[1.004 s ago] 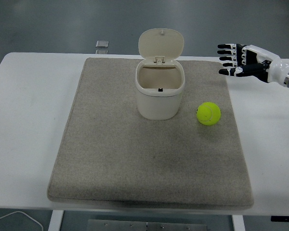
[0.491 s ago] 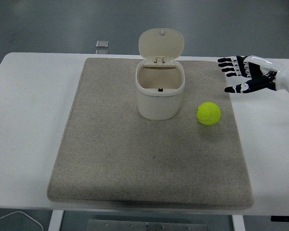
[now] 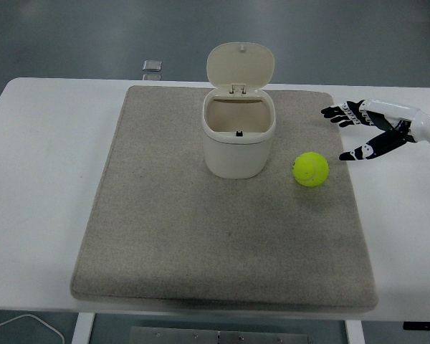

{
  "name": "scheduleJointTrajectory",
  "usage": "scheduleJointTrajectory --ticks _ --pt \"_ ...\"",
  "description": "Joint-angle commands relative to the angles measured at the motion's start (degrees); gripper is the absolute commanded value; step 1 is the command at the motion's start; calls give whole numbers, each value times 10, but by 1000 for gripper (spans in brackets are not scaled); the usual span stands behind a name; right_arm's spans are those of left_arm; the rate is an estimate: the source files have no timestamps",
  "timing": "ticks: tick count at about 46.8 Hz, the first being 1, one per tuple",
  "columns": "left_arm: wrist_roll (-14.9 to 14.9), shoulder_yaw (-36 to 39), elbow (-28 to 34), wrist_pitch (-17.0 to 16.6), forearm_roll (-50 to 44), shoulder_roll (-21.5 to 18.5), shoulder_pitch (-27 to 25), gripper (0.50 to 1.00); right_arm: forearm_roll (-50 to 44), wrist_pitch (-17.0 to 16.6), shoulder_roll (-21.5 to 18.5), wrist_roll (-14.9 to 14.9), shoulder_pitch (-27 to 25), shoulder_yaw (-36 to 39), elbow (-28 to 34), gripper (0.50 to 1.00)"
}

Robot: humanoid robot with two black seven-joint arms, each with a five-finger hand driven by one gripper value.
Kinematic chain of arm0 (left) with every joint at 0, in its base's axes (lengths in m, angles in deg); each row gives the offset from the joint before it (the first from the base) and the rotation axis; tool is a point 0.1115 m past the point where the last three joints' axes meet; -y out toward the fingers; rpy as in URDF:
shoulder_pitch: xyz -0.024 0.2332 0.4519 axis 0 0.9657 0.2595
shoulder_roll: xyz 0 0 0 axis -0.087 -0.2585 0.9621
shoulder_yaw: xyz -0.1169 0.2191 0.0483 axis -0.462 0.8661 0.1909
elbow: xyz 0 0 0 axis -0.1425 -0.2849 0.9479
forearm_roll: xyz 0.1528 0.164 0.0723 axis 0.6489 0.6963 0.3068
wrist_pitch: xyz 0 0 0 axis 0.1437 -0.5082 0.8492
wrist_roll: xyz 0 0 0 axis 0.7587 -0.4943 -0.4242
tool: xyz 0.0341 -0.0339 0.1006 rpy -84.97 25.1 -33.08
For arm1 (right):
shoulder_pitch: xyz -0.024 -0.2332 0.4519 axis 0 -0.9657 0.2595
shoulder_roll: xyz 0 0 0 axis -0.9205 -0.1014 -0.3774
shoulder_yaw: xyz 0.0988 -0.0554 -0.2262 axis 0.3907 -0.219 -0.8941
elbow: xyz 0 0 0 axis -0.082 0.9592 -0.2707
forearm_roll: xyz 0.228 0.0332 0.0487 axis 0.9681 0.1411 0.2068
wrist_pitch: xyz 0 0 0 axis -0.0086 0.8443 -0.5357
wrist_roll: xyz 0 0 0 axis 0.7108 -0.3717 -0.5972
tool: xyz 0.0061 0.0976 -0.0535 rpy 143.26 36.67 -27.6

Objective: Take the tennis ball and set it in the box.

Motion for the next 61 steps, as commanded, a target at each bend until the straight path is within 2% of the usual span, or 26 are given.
scheduleJointTrajectory --ticks 1,20,27,35,42,47,61 --pt "0 0 0 0 -1 0 0 992 -16 1 1 0 0 1 -9 924" --pt "0 0 0 0 -1 0 0 990 -78 51 -9 0 -5 -10 -24 924" --pt "0 0 0 0 -1 0 0 992 -106 57 -10 0 -4 -17 -24 924" --pt "0 0 0 0 0 0 0 992 -124 58 -26 0 -5 -18 -24 924" --pt "0 0 0 0 0 0 -1 992 -125 76 -40 -2 -5 -19 -24 924" --pt "0 0 0 0 -1 0 0 992 -139 77 -50 -2 -10 -20 -23 924" --pt "0 0 0 0 0 0 0 992 -168 88 -59 -2 -15 -25 -18 924"
